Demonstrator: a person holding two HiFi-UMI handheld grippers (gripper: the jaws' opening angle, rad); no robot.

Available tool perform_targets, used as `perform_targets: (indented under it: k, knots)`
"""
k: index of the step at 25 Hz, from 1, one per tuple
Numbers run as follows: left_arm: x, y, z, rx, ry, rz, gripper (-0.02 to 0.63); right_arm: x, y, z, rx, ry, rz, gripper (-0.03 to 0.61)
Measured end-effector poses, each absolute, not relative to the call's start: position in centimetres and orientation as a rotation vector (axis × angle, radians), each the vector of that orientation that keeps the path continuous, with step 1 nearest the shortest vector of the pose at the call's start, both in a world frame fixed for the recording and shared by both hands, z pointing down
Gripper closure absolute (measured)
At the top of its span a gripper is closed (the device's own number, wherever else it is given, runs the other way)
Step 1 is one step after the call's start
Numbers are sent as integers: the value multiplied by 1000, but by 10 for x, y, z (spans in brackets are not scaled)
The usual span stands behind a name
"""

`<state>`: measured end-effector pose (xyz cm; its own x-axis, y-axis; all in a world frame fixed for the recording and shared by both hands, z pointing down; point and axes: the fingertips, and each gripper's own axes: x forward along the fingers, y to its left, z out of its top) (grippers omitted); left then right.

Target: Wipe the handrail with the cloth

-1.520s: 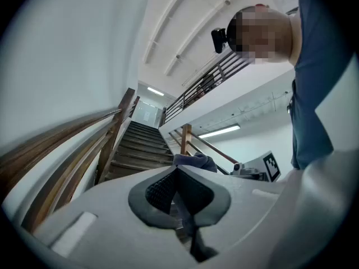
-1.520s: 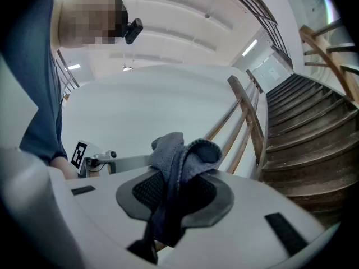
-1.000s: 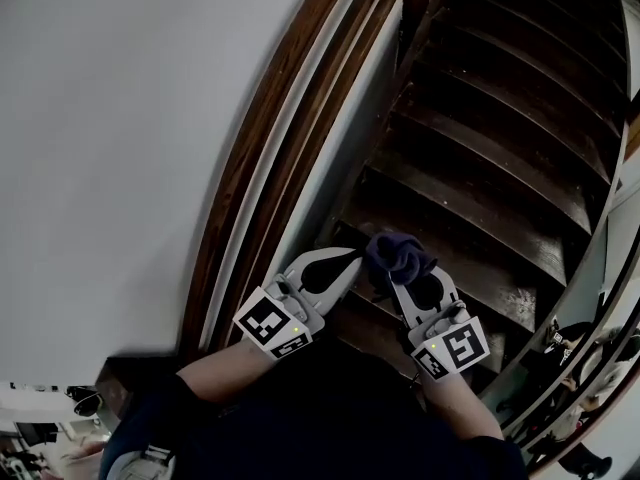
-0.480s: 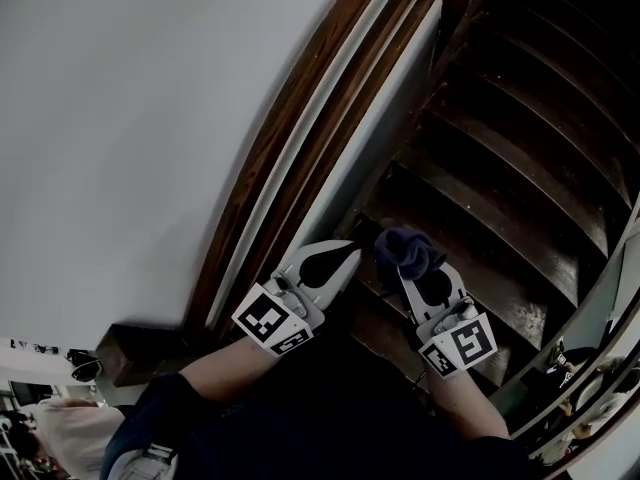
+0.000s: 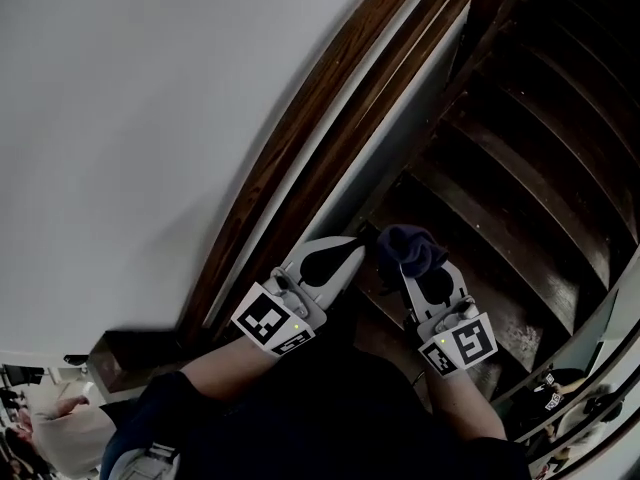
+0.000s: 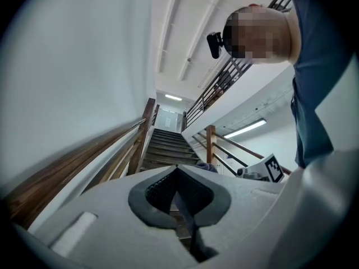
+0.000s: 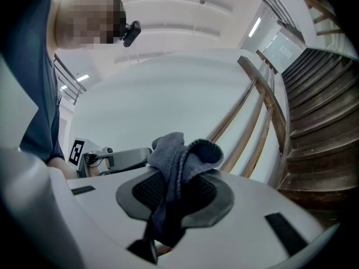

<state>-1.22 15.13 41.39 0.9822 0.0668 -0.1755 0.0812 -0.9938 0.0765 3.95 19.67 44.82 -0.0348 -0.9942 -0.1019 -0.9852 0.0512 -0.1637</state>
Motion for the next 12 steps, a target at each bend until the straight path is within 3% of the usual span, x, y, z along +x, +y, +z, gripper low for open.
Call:
perform_targets:
  k: [12]
  knots:
    - [50,11,380,3010,38,-315,609,116,49,424,-2053,2165,-138,482]
